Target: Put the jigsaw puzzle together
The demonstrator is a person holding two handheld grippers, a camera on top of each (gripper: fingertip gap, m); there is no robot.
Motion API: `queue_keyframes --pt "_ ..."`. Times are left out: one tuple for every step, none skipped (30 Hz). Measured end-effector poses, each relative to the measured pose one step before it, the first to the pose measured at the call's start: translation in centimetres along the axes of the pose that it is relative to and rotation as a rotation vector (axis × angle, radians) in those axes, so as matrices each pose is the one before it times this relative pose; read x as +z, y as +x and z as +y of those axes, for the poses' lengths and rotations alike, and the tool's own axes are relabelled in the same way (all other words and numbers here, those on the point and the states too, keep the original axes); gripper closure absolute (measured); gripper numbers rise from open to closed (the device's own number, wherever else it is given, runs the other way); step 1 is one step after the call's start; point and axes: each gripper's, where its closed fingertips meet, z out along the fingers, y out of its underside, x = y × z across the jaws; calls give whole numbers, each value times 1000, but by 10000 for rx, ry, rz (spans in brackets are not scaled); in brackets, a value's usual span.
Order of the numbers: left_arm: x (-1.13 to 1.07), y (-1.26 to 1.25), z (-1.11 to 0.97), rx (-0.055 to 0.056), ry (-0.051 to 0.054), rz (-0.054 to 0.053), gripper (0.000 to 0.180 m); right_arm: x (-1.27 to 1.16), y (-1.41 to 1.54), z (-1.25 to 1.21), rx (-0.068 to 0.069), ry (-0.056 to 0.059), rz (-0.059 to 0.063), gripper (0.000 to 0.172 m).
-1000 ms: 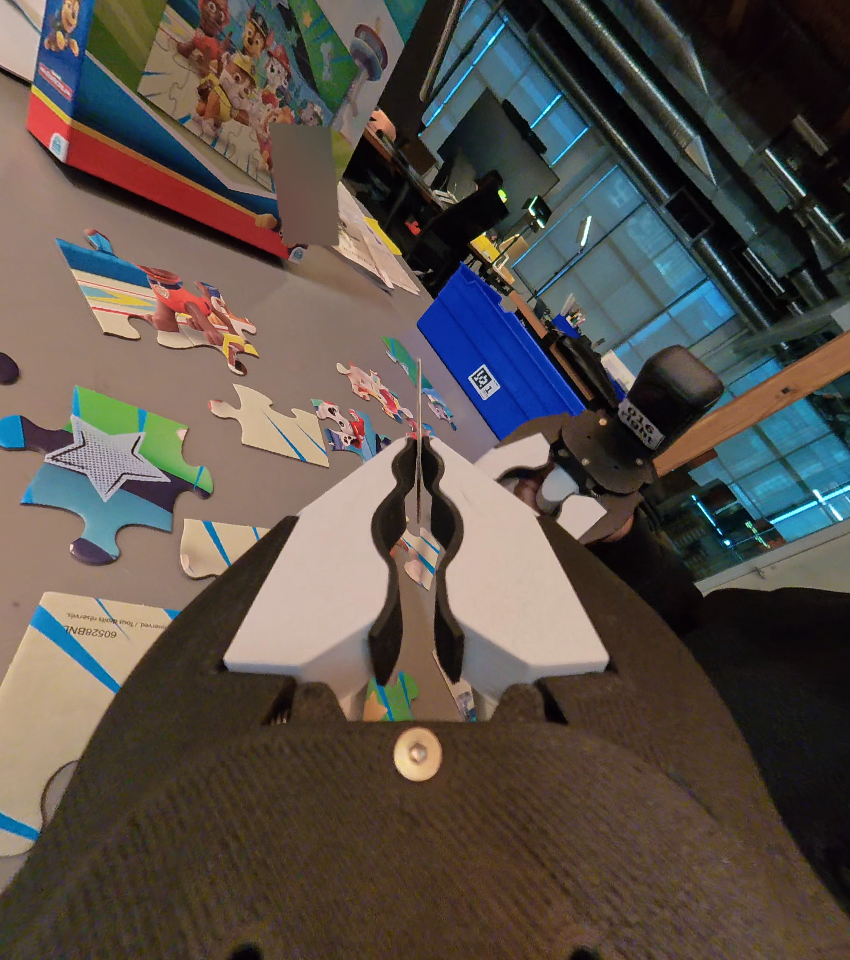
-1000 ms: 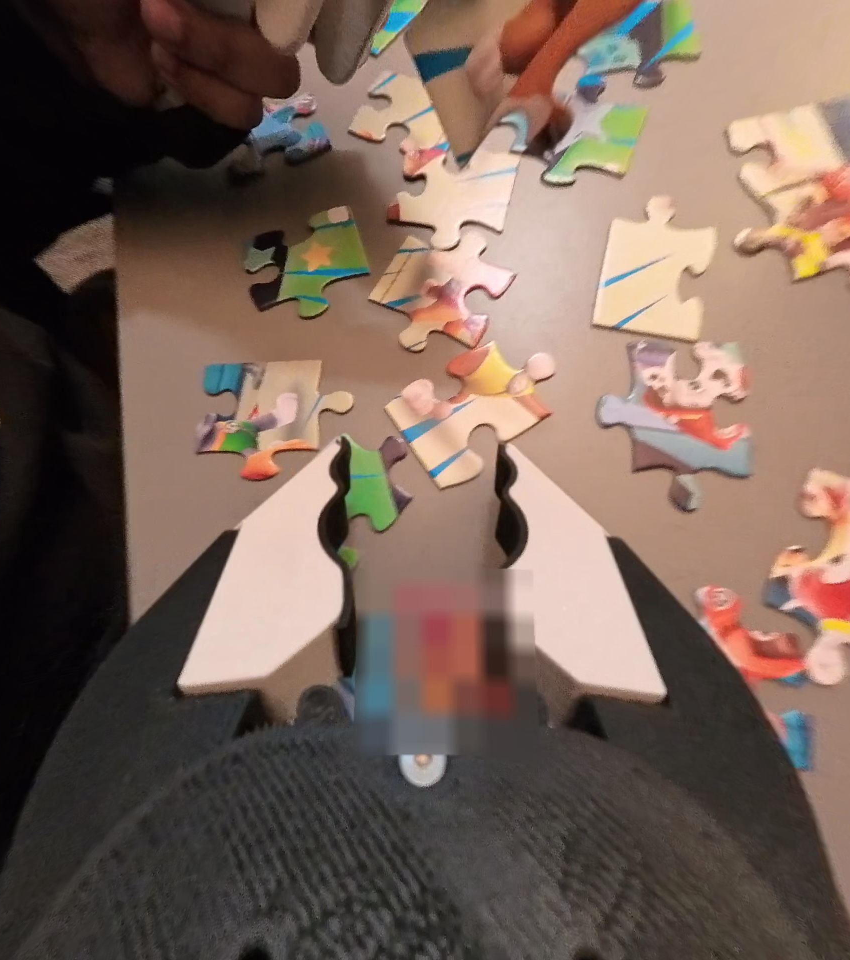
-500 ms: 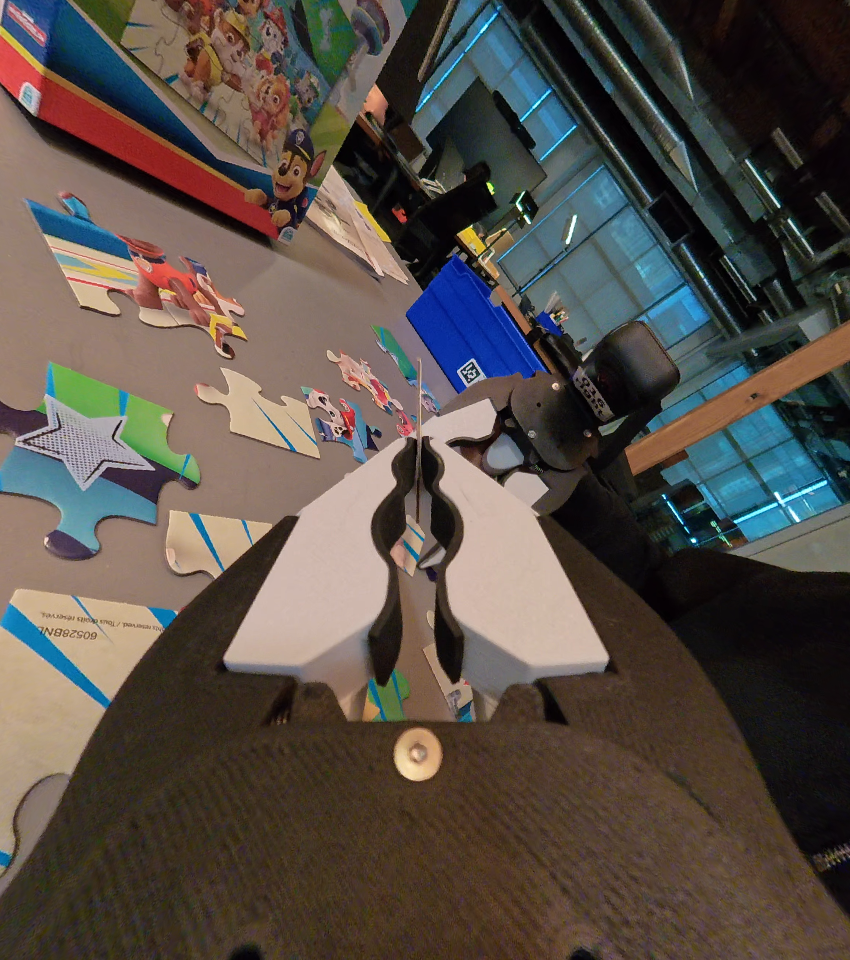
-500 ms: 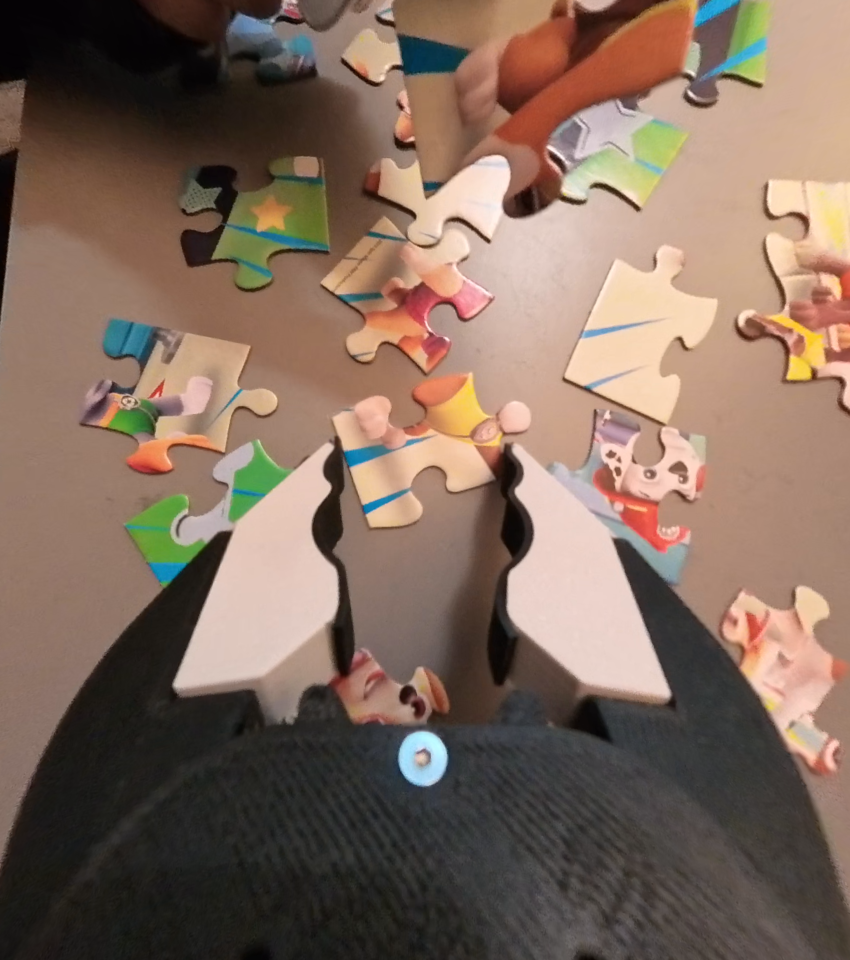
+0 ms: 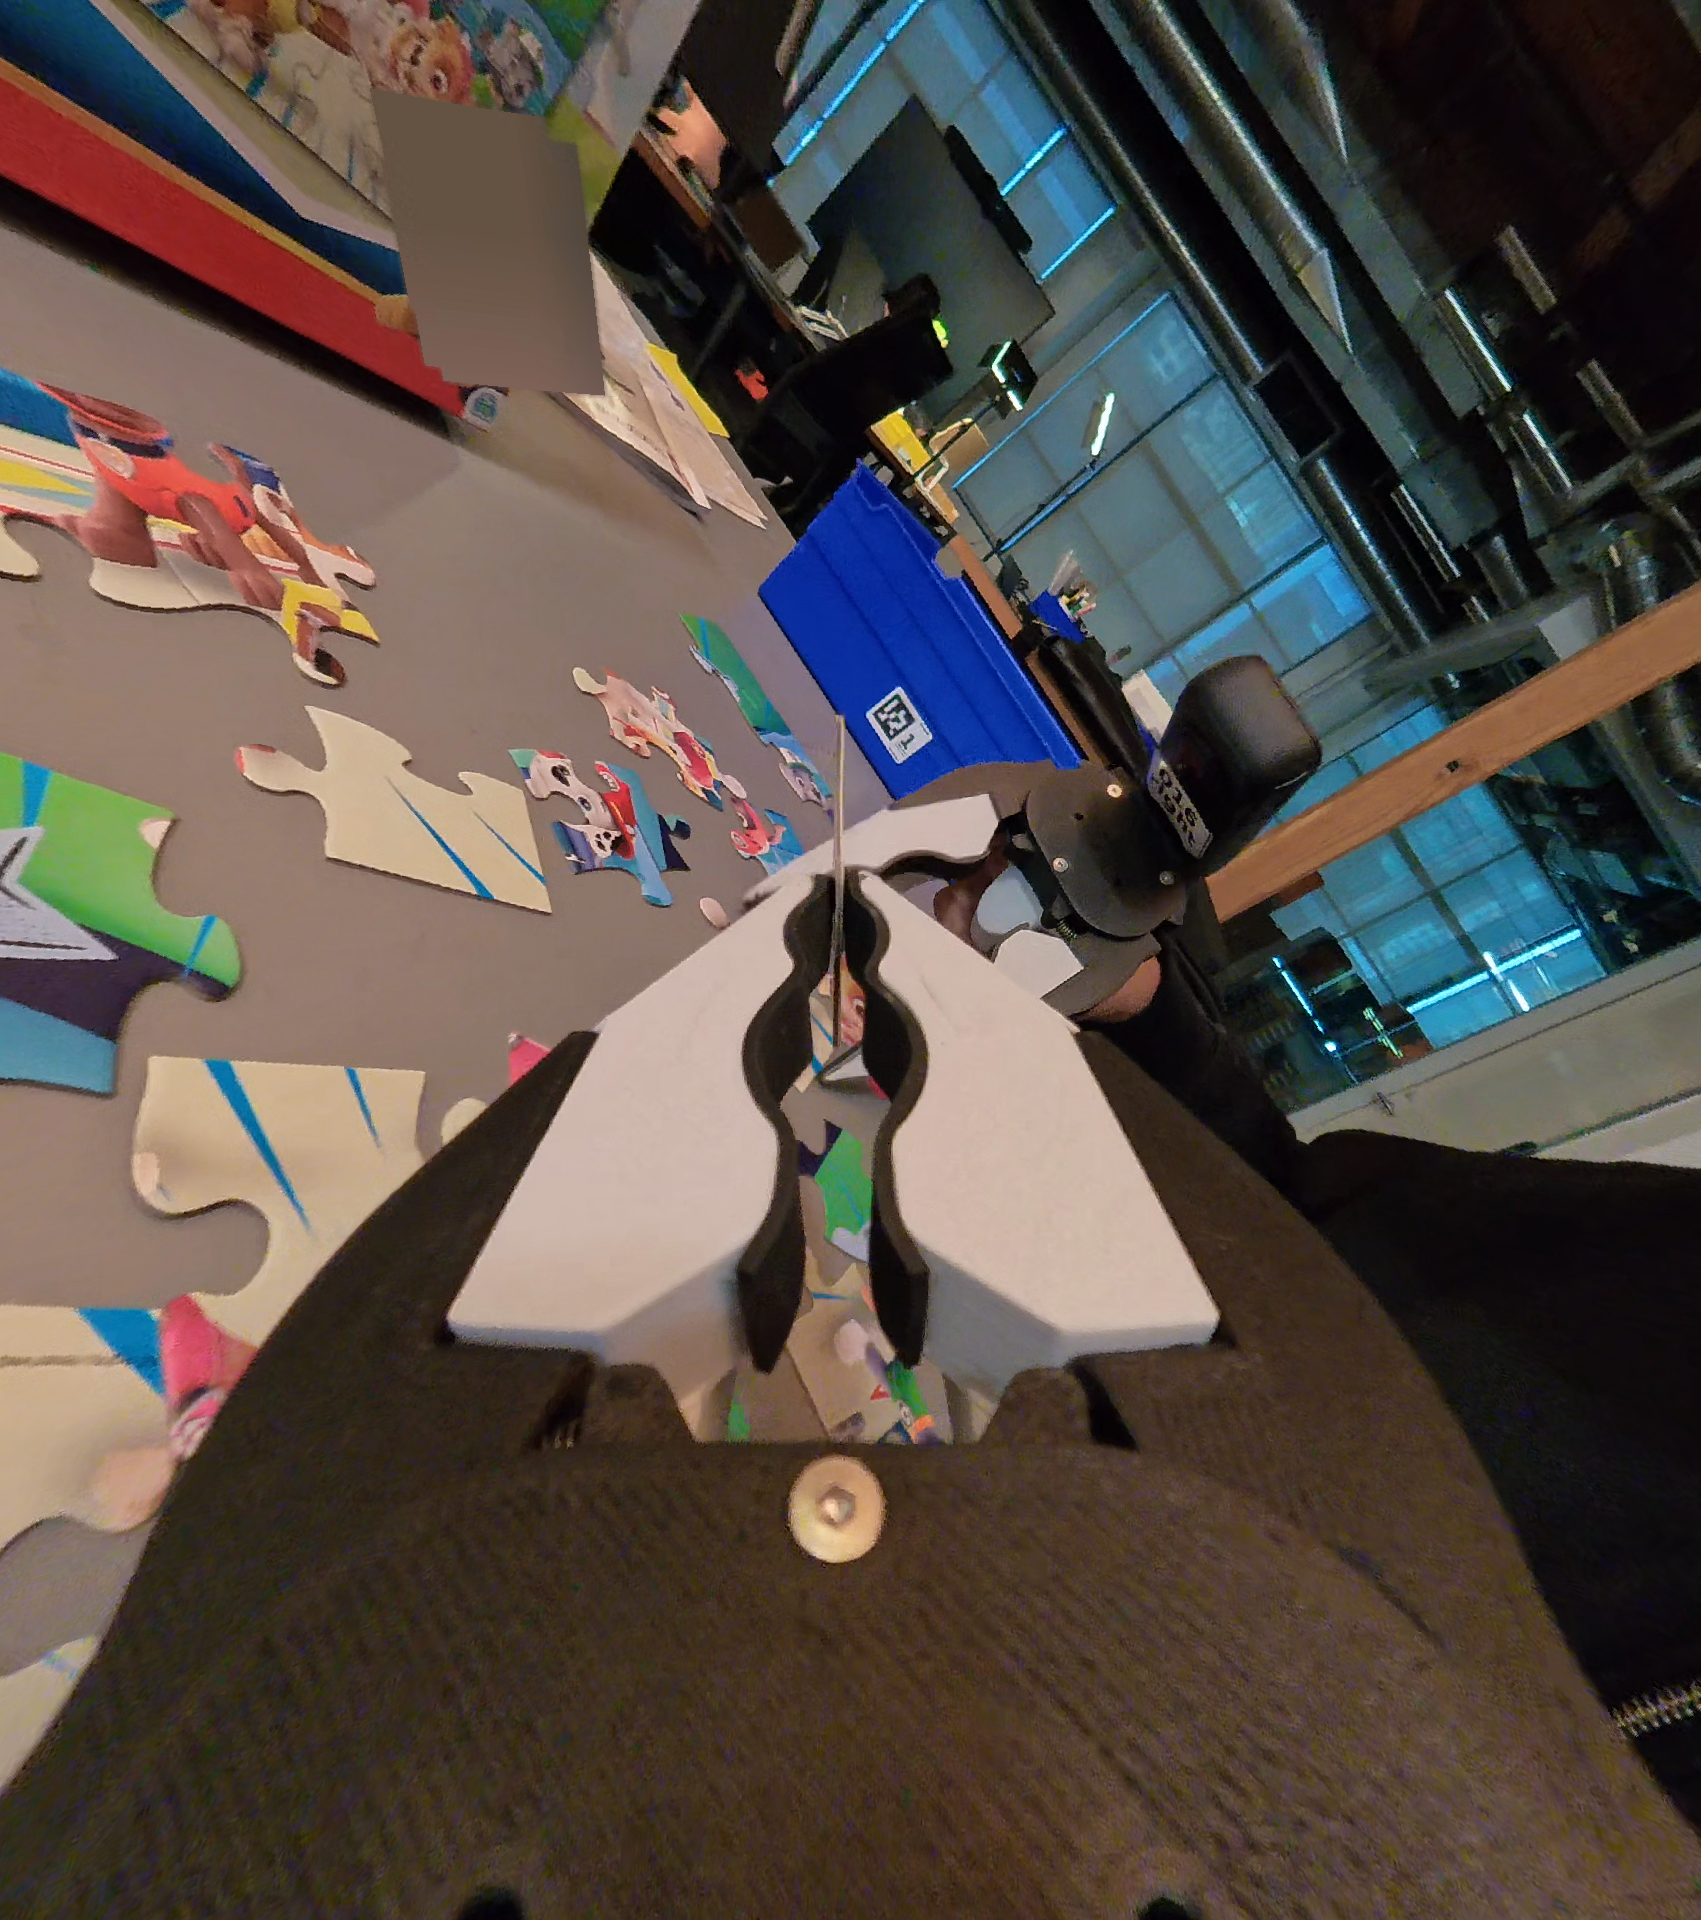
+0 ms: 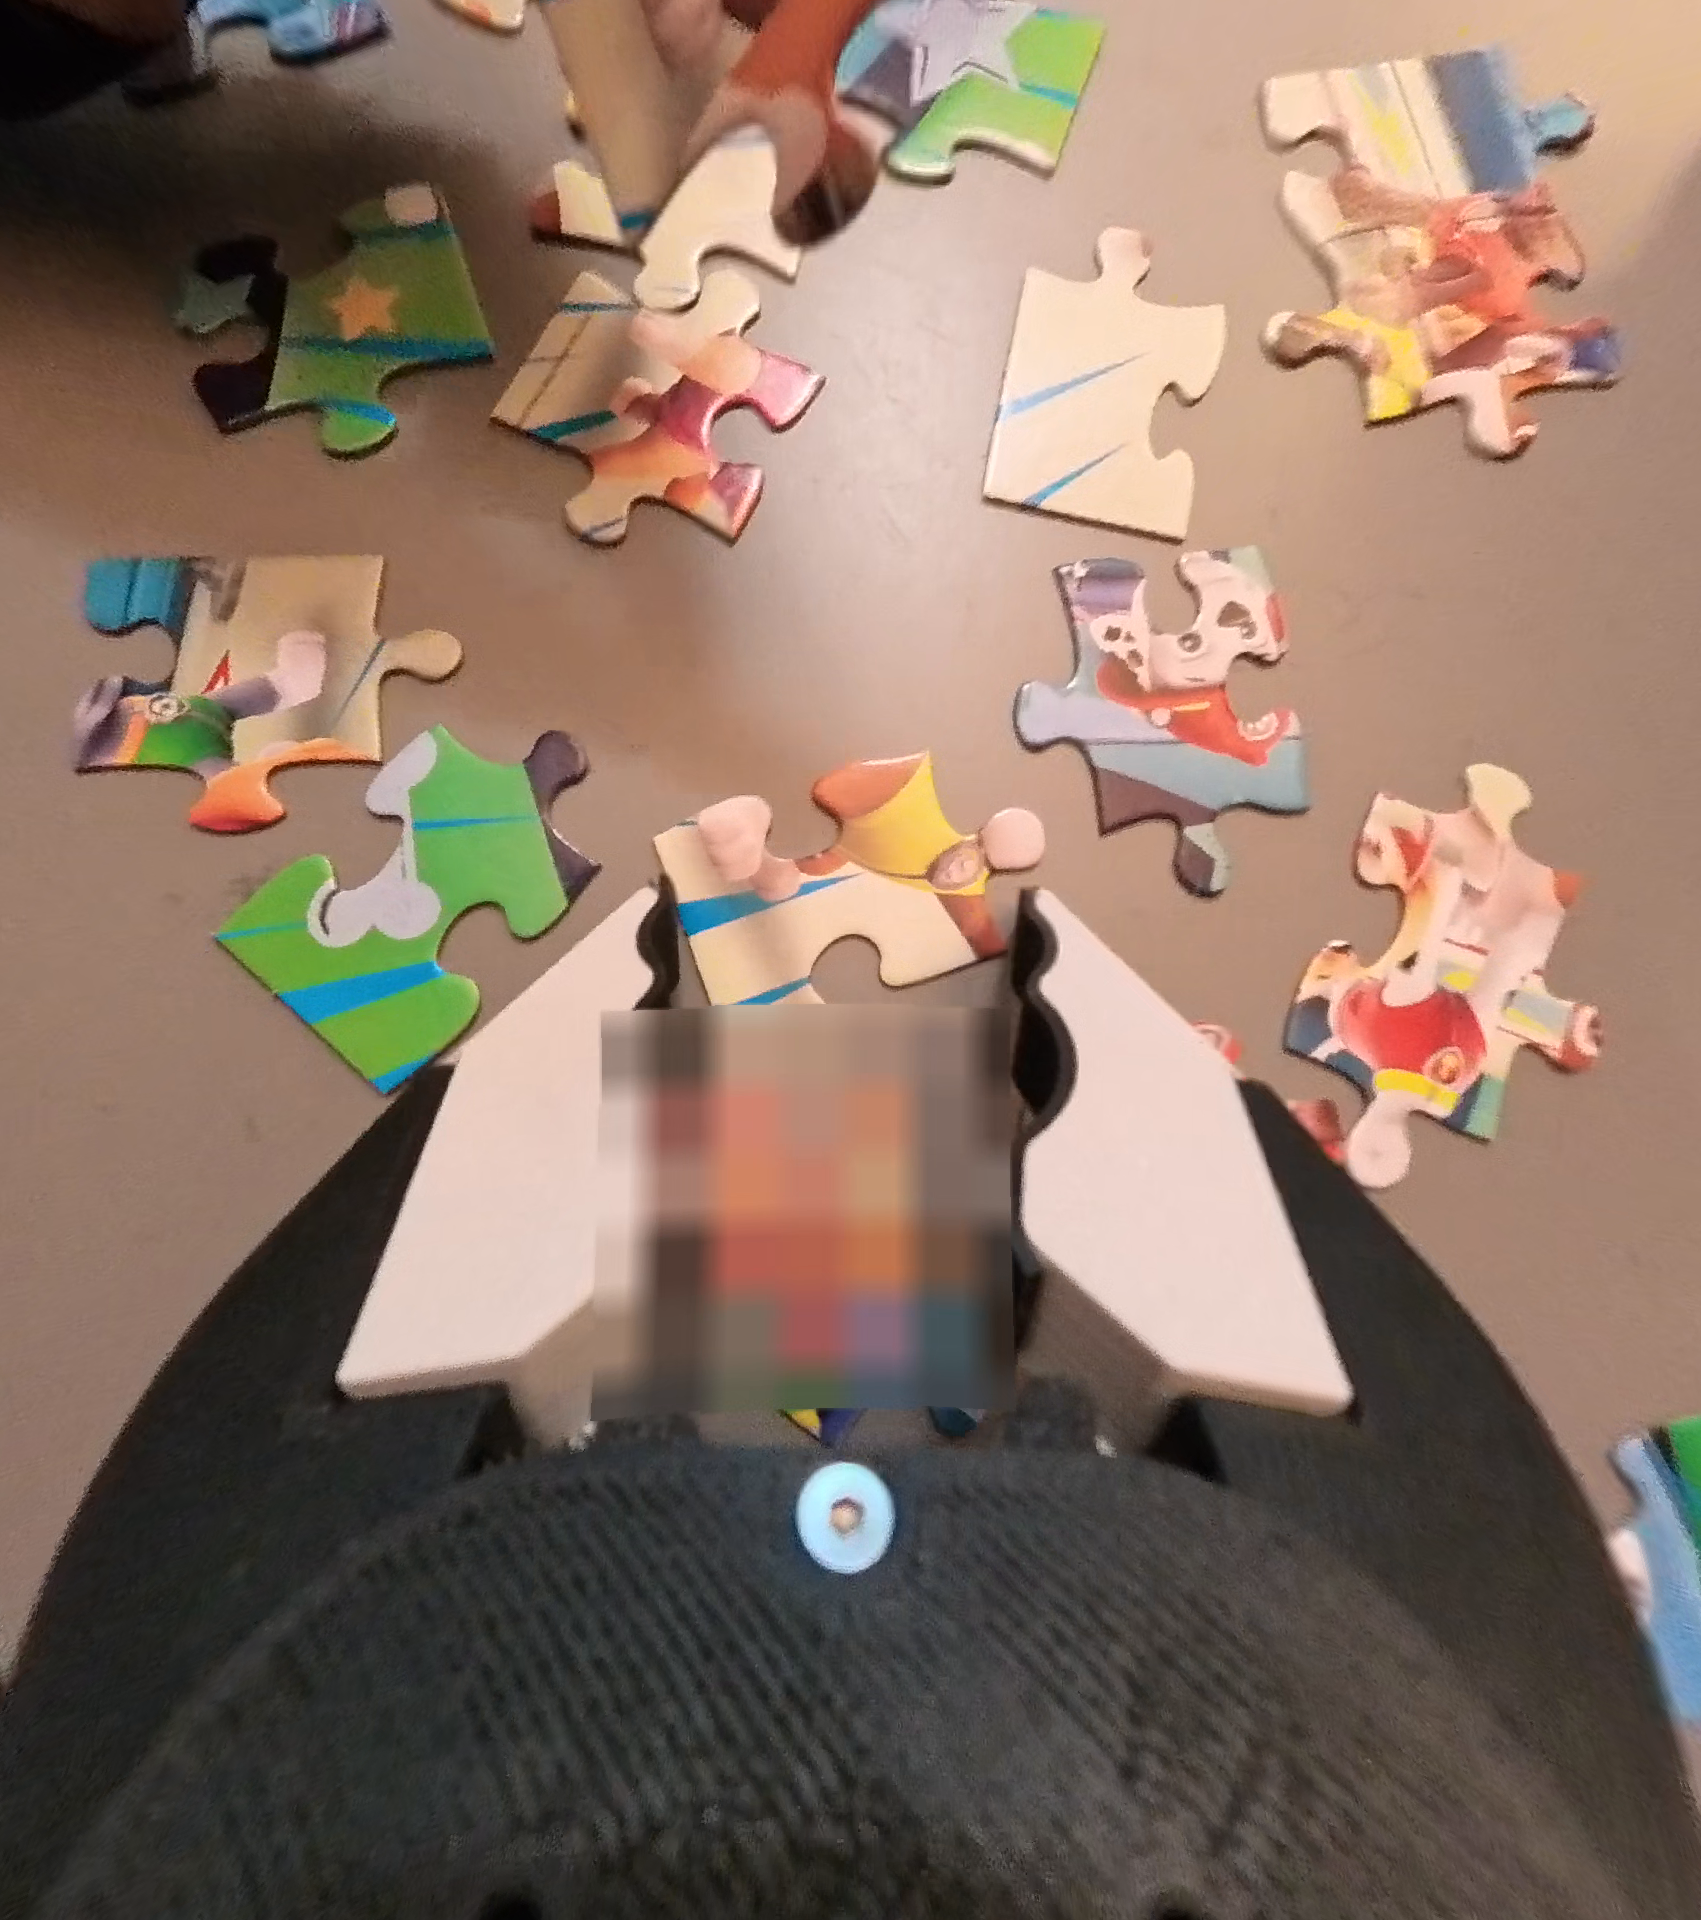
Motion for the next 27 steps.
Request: queue_keyframes --pt "248 172 149 -20 -59 47 180 -288 204 -578 -125 309 248 106" --pt "272 136 162 -26 -64 42 180 -339 128 -873 -123 444 181 106" --pt "263 111 152 -38 -51 34 180 -336 120 -1030 -111 511 139 107" --pt "280 64 145 -54 -40 23 180 -261 48 -1067 -136 509 96 112" --pt "292 48 151 -58 -46 29 180 -143 -41 -964 -176 434 49 120" --pt "284 12 177 -58 -63 20 180 1 -77 -732 -189 291 15 127" --pt "274 3 177 -54 -65 17 180 143 -77 -444 -186 118 11 133" --pt "265 -26 186 -49 -66 12 180 236 -67 -184 -177 -24 -2 136" --pt "239 -22 170 -38 -58 16 180 322 -49 33 -144 -126 -15 136" --pt "202 -66 174 -46 -58 -2 180 338 -42 173 -127 -173 -22 136" --pt "178 -79 160 -47 -52 -7 180 307 -61 163 -130 -128 -16 136" --pt "157 -97 171 -50 -60 -3 180 241 -63 94 -129 -64 -7 139" --pt "134 -105 168 -46 -65 -10 180 137 -40 40 -120 -16 7 144" --pt "107 -158 155 -30 -66 -31 180 51 -10 14 -114 -4 32 152" --pt "62 -171 115 -2 -54 -46 180 -18 46 74 -95 -28 48 159" --pt "22 -156 107 50 -62 -31 180 -37 34 144 -46 -72 -3 159" --pt "2 -225 128 102 -105 -99 173 -64 -26 269 27 -136 -91 159" --pt "-18 -338 163 161 -155 -198 162 -87 -4 351 81 -160 -122 159" --pt "-56 -426 92 231 -140 -297 151 -123 42 388 103 -151 -117 159" --pt "-111 -402 5 304 -84 -331 145 -136 -47 440 122 -167 -190 159" --pt "-156 -297 -93 353 -30 -302 142 -107 -122 518 170 -205 -266 160" --pt "-174 -185 -177 373 30 -263 140 -66 -173 524 206 -203 -308 160" --pt "-157 2 -222 374 57 -173 139 -8 -216 439 222 -170 -330 159" --pt "-115 44 -153 332 17 -136 139 65 -287 378 202 -147 -366 159" --pt "-42 54 -66 288 -26 -108 139 115 -287 266 148 -111 -327 159" --pt "12 104 -10 247 -41 -71 140 163 -157 136 78 -48 -201 159" --pt "74 95 56 201 -49 -60 140 182 -96 94 3 -40 -125 159"
